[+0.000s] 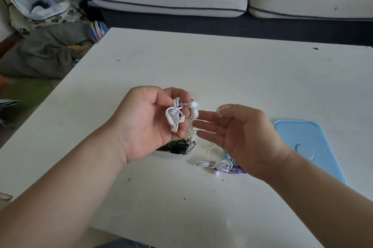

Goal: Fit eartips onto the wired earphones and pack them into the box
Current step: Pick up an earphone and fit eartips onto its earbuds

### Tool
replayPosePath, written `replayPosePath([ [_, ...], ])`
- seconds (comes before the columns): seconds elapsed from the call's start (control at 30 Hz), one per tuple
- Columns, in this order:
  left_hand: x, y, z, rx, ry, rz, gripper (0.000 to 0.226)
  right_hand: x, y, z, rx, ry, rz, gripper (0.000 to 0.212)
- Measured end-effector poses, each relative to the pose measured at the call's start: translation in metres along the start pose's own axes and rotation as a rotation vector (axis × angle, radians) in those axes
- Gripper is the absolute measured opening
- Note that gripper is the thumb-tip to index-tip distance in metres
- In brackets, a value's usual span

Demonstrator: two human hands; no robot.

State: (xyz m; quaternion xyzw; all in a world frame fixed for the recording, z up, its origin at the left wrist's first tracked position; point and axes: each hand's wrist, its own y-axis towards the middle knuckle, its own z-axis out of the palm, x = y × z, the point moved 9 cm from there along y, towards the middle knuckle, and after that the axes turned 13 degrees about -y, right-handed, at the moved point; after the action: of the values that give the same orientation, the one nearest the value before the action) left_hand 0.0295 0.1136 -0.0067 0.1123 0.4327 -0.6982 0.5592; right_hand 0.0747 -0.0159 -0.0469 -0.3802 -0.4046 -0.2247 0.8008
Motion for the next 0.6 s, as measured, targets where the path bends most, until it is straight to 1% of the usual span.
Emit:
replayPosePath([
  [0.07,0.004,0.0,0.004,0.003,0.013,-0.019,0.018,0.006,-0.004,0.008,0.052,0.069,-0.017,0.018],
  [0.17,0.011,0.002,0.003,-0.066,0.189,0.005,0.009,0.012,-0.007,0.005,0.046,0.074,-0.027,0.017],
  [0.23,0.013,0.005,0.001,-0.125,0.296,0.064,0.017,0.014,-0.007,0.001,0.036,0.056,-0.022,0.016],
  [0.33,0.014,0.009,0.001,-0.164,0.31,0.11,0.012,0.018,-0.008,-0.007,0.011,0.073,-0.031,0.016],
  [0.4,0.011,0.013,-0.002,-0.195,0.301,0.145,0.014,0.021,-0.009,-0.011,-0.009,0.091,-0.048,0.017],
  [0.6,0.013,0.018,-0.003,-0.176,0.252,0.173,0.02,0.024,-0.01,-0.012,-0.021,0.114,-0.055,0.019],
])
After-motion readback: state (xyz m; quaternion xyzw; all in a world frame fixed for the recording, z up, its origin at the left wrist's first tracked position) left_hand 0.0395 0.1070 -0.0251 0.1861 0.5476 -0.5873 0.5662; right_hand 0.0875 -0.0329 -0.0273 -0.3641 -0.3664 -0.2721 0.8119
